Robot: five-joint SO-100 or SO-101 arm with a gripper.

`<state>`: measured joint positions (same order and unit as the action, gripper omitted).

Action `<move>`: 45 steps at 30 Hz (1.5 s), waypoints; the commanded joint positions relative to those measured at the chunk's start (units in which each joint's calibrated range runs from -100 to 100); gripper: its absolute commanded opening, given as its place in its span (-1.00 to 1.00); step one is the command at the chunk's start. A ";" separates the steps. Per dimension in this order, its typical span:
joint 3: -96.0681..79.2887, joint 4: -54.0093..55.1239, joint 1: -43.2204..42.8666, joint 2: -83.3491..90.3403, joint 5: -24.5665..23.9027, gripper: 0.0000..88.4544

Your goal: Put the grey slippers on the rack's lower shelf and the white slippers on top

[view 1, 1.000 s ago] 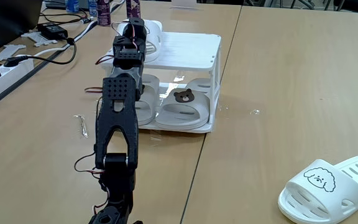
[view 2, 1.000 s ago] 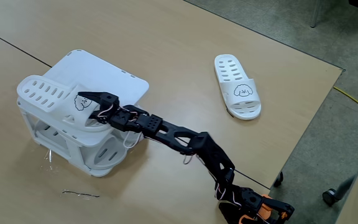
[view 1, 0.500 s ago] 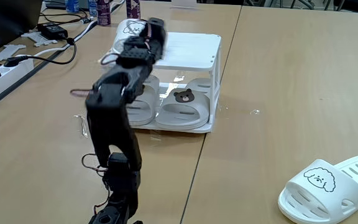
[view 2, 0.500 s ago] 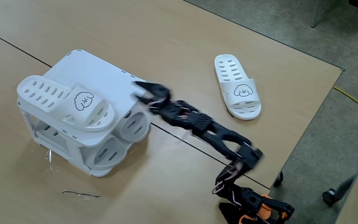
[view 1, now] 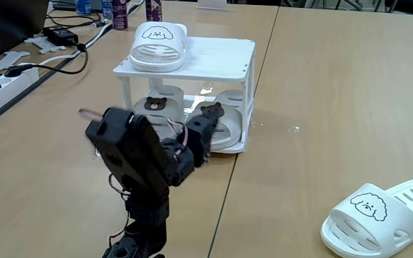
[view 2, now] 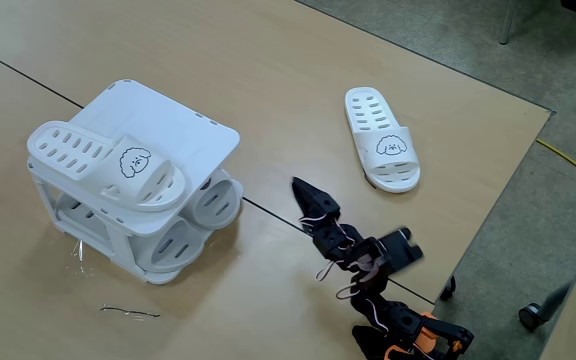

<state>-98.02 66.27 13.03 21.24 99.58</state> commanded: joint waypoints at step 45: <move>98.07 -26.92 33.43 -54.94 0.42 -0.98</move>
<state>-5.93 49.36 46.59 -49.77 99.58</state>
